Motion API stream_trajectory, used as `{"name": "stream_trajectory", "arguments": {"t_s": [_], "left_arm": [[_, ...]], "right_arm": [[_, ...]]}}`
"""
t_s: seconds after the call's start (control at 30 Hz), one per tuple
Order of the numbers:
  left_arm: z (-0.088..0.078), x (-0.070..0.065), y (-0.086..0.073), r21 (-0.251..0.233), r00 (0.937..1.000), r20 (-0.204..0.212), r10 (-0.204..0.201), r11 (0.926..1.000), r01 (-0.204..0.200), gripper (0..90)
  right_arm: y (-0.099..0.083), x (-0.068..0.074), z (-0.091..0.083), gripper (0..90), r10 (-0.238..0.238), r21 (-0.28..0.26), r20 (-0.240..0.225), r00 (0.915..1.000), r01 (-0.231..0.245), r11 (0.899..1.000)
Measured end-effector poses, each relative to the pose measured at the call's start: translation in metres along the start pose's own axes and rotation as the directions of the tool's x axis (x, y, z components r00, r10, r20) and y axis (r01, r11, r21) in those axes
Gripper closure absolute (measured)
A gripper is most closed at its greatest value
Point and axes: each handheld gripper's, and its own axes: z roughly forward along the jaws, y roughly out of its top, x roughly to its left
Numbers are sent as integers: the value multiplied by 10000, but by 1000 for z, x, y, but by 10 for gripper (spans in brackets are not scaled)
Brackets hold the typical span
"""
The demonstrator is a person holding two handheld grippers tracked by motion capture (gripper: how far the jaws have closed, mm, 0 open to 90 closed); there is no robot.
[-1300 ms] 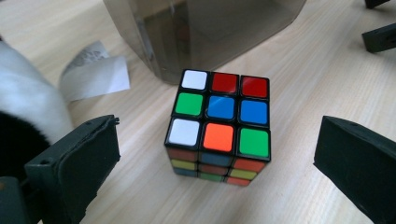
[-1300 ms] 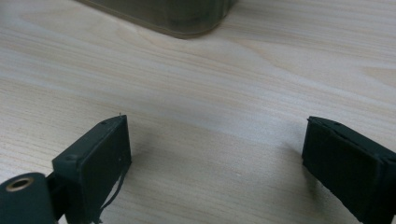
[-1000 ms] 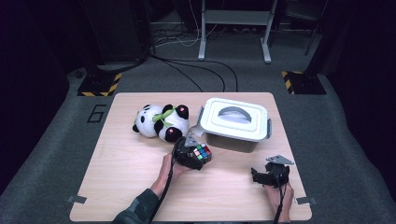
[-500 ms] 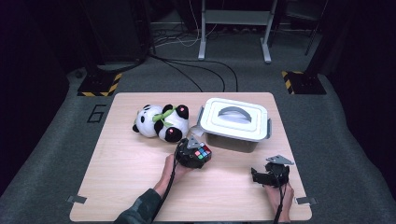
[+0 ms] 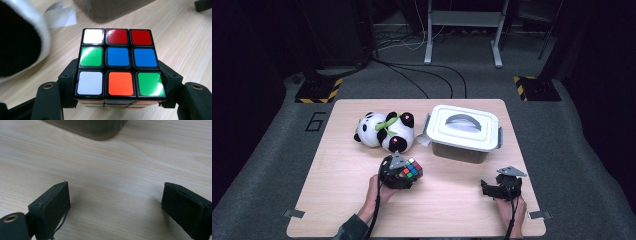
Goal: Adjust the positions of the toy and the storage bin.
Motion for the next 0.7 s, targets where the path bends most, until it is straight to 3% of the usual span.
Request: {"name": "stream_trajectory", "arguments": {"t_s": [0.2,0.37,0.57,0.63,0.7], "left_arm": [[-28,15,-17,-7,9976,-644,-270,9996,271,339],[-49,33,-31,-127,9907,-1223,-597,9982,586,339],[-70,55,-46,-195,9750,-1906,-1145,9934,1128,339],[-76,62,-52,-283,9669,-2127,-1411,9900,1382,339],[-83,71,-58,-408,9541,-2402,-1787,9839,1740,339]], "right_arm": [[0,0,0,73,19,8,14,10000,-19,10000],[0,0,0,73,31,14,10,10000,-31,10000],[0,0,0,73,13,1,16,10000,-13,10000],[0,0,0,73,12,2,18,10000,-12,10000],[0,0,0,73,24,7,17,10000,-24,10000]]}}
